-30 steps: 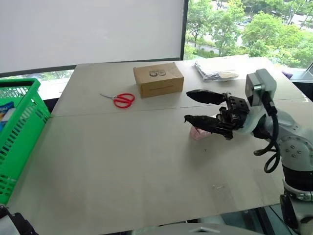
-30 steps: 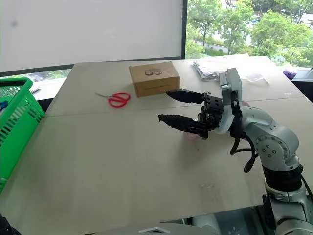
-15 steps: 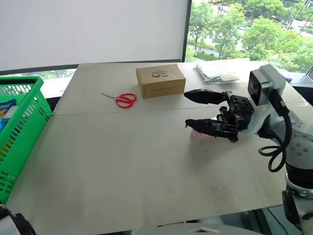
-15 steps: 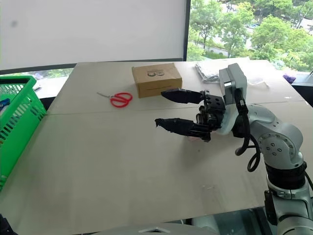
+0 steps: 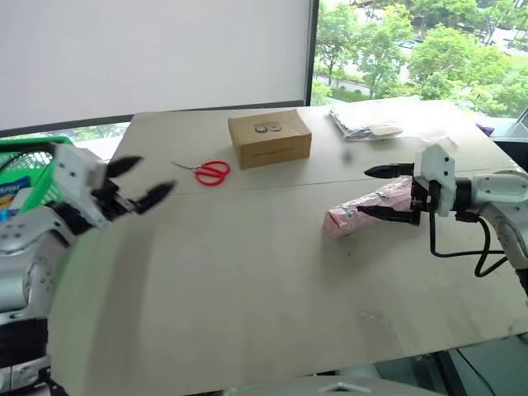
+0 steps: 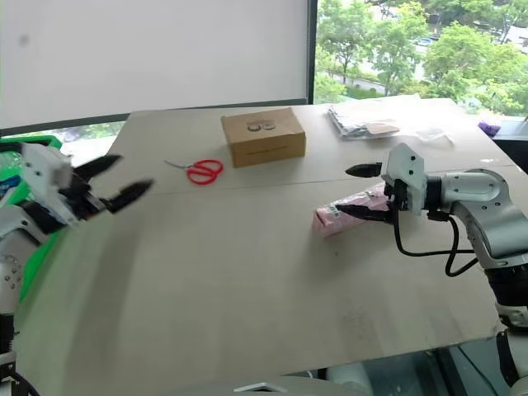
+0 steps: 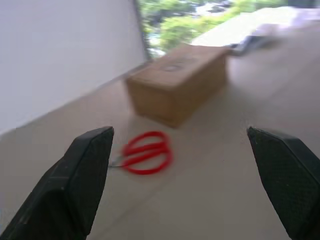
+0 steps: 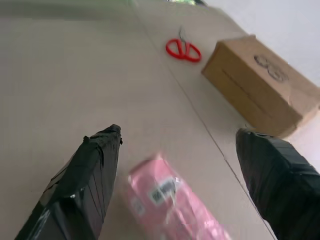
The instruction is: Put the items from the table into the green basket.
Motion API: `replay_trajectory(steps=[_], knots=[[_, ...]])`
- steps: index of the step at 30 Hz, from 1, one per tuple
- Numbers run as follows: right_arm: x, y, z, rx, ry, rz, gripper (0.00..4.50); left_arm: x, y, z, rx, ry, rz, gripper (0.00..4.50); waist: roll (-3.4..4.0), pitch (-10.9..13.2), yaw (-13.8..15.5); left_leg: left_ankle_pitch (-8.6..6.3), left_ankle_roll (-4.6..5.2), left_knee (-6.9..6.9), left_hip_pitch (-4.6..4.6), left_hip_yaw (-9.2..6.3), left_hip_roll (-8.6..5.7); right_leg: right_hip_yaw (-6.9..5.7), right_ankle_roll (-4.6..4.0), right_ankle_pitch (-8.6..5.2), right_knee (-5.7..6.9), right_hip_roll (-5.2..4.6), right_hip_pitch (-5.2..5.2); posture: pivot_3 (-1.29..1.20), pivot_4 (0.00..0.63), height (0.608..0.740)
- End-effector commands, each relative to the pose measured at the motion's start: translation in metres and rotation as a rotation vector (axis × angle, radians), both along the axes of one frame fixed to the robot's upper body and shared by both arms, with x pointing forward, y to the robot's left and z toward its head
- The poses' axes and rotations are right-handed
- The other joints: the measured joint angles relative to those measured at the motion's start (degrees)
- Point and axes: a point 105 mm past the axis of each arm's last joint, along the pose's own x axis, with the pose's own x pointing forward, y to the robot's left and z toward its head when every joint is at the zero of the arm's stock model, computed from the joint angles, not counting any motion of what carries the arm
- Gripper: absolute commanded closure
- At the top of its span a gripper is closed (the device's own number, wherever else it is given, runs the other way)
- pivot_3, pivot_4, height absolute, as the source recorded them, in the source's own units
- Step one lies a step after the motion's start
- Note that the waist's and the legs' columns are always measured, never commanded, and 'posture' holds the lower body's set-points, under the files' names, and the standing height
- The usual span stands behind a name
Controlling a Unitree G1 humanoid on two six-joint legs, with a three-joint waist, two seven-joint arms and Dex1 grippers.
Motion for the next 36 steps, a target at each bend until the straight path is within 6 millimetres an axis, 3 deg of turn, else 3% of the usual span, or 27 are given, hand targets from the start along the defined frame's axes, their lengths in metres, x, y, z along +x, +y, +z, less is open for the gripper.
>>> replay_trajectory(steps=[1, 4, 6, 11, 16, 25, 29, 34, 36], knots=[[0.010, -0.028, -0.017, -0.240, -0.065, 0.049, 0.58, -0.036, -0.045, 0.004, 0.018, 0.119, -0.310, 0.05, 0.05, 0.03, -0.77, 0.00, 0.00, 0.00, 0.00, -0.01, 0.07, 0.00, 0.05, 0.03, 0.02, 0.12, 0.00, 0.04, 0.000, 0.724], [0.031, -0.050, -0.034, -0.421, -0.120, 0.039, 0.58, -0.062, -0.063, -0.005, 0.030, 0.238, -0.448, 0.05, 0.30, 0.19, -1.54, 0.01, 0.01, 0.01, 0.16, 0.12, 0.25, 0.09, 0.05, 0.02, 0.09, 0.42, 0.03, 0.03, 0.000, 0.724], [0.046, -0.059, -0.042, -0.514, -0.142, 0.029, 0.58, -0.067, -0.066, -0.009, 0.056, 0.264, -0.470, 0.05, 0.52, 0.32, -1.76, 0.02, 0.02, 0.03, 0.39, 0.36, 0.30, 0.25, 0.04, -0.03, 0.17, 0.63, 0.11, 0.04, 0.000, 0.724], [0.070, -0.060, -0.050, -0.610, -0.188, 0.007, 0.58, -0.068, -0.073, -0.006, 0.061, 0.241, -0.464, 0.05, 0.77, 0.49, -1.69, 0.11, -0.03, 0.27, 0.57, 0.48, 0.40, 0.53, 0.01, -0.03, 0.31, 1.34, 0.24, 0.09, 0.000, 0.724], [0.095, -0.058, -0.050, -0.685, -0.253, -0.093, 0.58, -0.075, -0.079, -0.008, 0.062, 0.240, -0.438, 0.05, 0.80, 0.51, -1.20, 0.12, -0.06, 0.30, 0.55, 0.63, 0.62, 0.74, -0.05, 0.05, 0.33, 1.42, 0.18, 0.12, 0.000, 0.724], [0.107, -0.056, -0.058, -0.754, -0.302, -0.145, 0.58, -0.079, -0.082, -0.011, 0.062, 0.245, -0.415, 0.05, 0.81, 0.51, 0.27, 0.11, -0.08, 0.29, 0.50, 0.67, 0.60, 0.80, -0.08, 0.04, 0.28, 1.40, 0.15, 0.13, 0.000, 0.724], [0.107, -0.057, -0.057, -0.742, -0.322, -0.144, 1.80, -0.080, -0.082, -0.010, 0.055, 0.240, -0.412, 0.00, 0.82, 0.52, 0.44, 0.11, -0.08, 0.29, 0.53, 0.68, 0.59, 0.80, -0.13, 0.01, 0.31, 1.41, 0.15, 0.15, 0.000, 0.724], [0.104, -0.057, -0.057, -0.707, -0.312, -0.140, 4.20, -0.079, -0.083, -0.009, 0.040, 0.235, -0.423, 0.00, 0.82, 0.51, 0.37, 0.12, -0.08, 0.29, 0.54, 0.68, 0.60, 0.81, -0.07, 0.04, 0.33, 1.44, 0.16, 0.12, 0.000, 0.724], [0.104, -0.054, -0.054, -0.662, -0.327, -0.150, 4.46, -0.076, -0.083, -0.009, 0.038, 0.233, -0.427, 0.00, 0.83, 0.51, 0.36, 0.12, -0.08, 0.29, 0.54, 0.67, 0.60, 0.80, -0.07, 0.04, 0.33, 1.44, 0.16, 0.11, 0.000, 0.724]])
